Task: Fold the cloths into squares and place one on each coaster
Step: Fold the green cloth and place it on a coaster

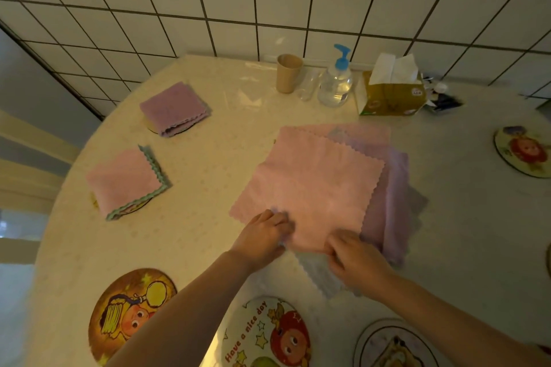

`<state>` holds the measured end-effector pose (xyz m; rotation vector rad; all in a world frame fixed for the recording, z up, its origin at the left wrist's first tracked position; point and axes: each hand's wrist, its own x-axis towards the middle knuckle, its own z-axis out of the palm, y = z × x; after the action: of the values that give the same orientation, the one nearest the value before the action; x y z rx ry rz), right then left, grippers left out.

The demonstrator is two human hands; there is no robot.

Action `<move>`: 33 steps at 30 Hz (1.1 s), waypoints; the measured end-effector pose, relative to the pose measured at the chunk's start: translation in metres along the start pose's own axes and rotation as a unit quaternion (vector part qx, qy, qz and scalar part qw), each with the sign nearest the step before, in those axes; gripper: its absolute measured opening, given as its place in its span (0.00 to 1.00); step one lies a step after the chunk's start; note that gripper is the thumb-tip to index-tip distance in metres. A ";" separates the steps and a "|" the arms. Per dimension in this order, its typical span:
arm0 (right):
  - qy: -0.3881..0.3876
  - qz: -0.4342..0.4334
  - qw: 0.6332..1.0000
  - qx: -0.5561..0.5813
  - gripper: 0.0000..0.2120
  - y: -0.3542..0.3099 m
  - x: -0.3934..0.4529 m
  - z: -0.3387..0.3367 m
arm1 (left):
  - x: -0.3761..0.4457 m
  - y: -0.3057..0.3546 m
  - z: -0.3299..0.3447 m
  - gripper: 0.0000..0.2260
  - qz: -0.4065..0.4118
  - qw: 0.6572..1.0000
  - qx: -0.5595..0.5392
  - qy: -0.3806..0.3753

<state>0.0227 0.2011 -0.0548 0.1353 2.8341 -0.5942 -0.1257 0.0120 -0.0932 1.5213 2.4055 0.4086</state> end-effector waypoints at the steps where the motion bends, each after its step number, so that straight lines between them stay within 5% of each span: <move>1: 0.015 0.023 0.999 0.037 0.07 -0.001 0.004 -0.009 | 0.001 -0.001 -0.001 0.15 -0.002 1.000 -0.007 0.006; 4: 0.079 0.035 0.989 0.118 0.06 0.000 0.020 -0.039 | 0.009 -0.007 -0.007 0.11 -0.031 0.999 -0.006 0.040; 8: 0.142 0.022 0.980 0.135 0.04 0.007 0.040 -0.083 | 0.014 -0.034 -0.028 0.17 -0.176 0.979 -0.020 0.098; 11: 0.156 -0.003 0.984 0.089 0.05 0.011 0.051 -0.108 | 0.023 -0.048 -0.050 0.13 -0.284 0.946 -0.081 0.132; 15: 0.237 0.055 0.970 0.014 0.06 0.009 0.058 -0.134 | 0.046 -0.050 -0.089 0.11 -0.325 0.885 -0.245 0.224; 18: 0.259 0.084 0.958 0.085 0.06 -0.008 0.057 -0.144 | 0.042 -0.038 -0.128 0.13 -0.312 0.837 -0.316 0.320; 21: 0.282 0.063 0.938 0.192 0.04 -0.034 0.050 -0.147 | 0.019 -0.027 -0.163 0.13 -0.299 0.849 -0.211 0.382; 26: 0.284 0.004 0.946 0.159 0.06 -0.081 0.021 -0.126 | -0.062 -0.025 -0.176 0.11 -0.232 0.891 -0.076 0.384; 33: 0.097 -0.049 0.976 0.188 0.09 -0.127 -0.031 -0.034 | -0.213 -0.032 -0.112 0.17 -0.218 0.944 -0.028 0.247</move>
<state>0.0275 0.0975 0.0319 0.1257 2.8899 -1.1963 -0.1052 -0.2052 0.0142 0.8859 2.9728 0.8244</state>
